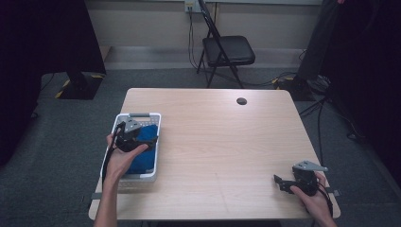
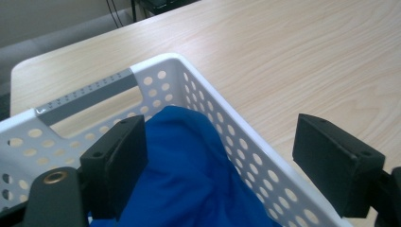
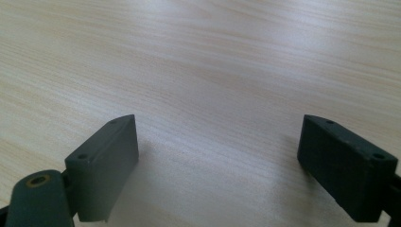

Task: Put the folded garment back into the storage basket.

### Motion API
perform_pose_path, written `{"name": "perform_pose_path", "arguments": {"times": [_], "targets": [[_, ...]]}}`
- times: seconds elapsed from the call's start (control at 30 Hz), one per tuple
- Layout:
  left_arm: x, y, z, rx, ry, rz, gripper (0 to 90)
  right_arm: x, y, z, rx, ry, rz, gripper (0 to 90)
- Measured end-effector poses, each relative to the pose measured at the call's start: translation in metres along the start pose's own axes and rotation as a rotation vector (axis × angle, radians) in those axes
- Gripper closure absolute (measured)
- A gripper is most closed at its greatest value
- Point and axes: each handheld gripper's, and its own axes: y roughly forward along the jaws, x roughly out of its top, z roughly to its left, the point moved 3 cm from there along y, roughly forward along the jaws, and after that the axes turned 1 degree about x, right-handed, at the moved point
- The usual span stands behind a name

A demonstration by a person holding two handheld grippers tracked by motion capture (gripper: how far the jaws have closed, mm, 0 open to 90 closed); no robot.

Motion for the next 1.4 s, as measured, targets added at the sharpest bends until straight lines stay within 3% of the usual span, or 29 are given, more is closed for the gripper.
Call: {"name": "perform_pose_path", "arguments": {"times": [0.23,0.53,0.6,0.87,1.03,1.27,1.4], "targets": [[0.000,-0.004,-0.007,0.020,-0.007,0.002,18.2,0.000,0.000,0.000,0.000,0.000,-0.001,12.2],[0.008,-0.016,-0.025,0.024,0.029,-0.043,15.7,0.000,0.000,0.000,0.000,0.001,0.000,12.1],[0.009,-0.018,-0.030,0.016,0.052,-0.034,15.8,0.000,0.000,0.000,0.000,0.001,0.000,12.1],[0.009,-0.017,-0.042,-0.037,0.054,0.001,15.8,0.000,0.000,0.000,0.000,0.001,0.000,12.1],[0.013,-0.023,-0.049,-0.045,0.053,-0.031,15.8,0.000,0.000,0.000,0.000,0.001,0.000,12.1],[0.017,-0.032,-0.066,-0.066,0.098,-0.027,15.9,0.000,0.000,0.000,-0.001,0.001,0.000,12.1],[0.017,-0.034,-0.074,-0.089,0.095,-0.037,16.5,0.000,0.000,0.000,0.000,0.001,0.000,12.1]]}}
